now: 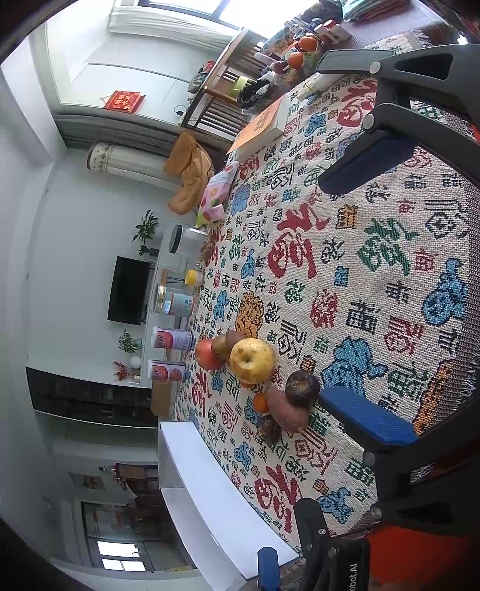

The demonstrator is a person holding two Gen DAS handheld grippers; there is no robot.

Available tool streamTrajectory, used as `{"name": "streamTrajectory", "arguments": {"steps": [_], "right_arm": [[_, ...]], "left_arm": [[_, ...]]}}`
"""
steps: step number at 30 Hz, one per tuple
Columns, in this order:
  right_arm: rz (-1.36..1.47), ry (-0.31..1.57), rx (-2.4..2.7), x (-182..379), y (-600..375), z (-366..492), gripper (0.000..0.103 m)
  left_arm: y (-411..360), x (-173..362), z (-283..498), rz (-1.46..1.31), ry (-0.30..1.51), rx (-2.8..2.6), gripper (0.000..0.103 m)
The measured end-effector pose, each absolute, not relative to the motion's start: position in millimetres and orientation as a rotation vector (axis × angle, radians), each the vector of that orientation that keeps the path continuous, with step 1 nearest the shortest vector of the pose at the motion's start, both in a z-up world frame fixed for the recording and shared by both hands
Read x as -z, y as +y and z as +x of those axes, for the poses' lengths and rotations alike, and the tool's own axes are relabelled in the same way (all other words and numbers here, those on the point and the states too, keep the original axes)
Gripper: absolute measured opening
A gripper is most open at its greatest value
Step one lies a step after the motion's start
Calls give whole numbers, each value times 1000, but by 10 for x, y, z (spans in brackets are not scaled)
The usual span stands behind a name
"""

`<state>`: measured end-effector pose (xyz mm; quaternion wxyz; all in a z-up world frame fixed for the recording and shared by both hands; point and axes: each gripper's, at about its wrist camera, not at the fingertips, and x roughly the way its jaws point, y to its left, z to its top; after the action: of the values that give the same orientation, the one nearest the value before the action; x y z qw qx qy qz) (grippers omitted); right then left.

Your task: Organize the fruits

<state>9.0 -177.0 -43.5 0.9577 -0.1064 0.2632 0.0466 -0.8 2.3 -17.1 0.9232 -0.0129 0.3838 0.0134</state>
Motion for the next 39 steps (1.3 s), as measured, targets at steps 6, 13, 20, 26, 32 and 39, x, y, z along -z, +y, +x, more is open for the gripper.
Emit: {"name": "streamTrajectory", "arguments": {"steps": [6, 13, 20, 26, 32, 39], "right_arm": [[-215, 534, -92, 448, -1764, 93, 103], [-217, 535, -93, 458, -1759, 97, 103], [-221, 535, -94, 472, -1749, 104, 103], [-223, 534, -94, 474, -1746, 104, 103], [-223, 534, -94, 476, -1745, 103, 103], [-225, 534, -94, 479, -1743, 105, 103]], "left_arm": [[14, 194, -4, -17, 792, -28, 102], [11, 198, 6, -15, 796, -31, 102], [17, 203, 5, -15, 796, -32, 102], [24, 217, 8, -12, 801, -33, 102], [22, 229, 10, -11, 807, -35, 102], [20, 243, 9, -9, 812, -33, 102]]}}
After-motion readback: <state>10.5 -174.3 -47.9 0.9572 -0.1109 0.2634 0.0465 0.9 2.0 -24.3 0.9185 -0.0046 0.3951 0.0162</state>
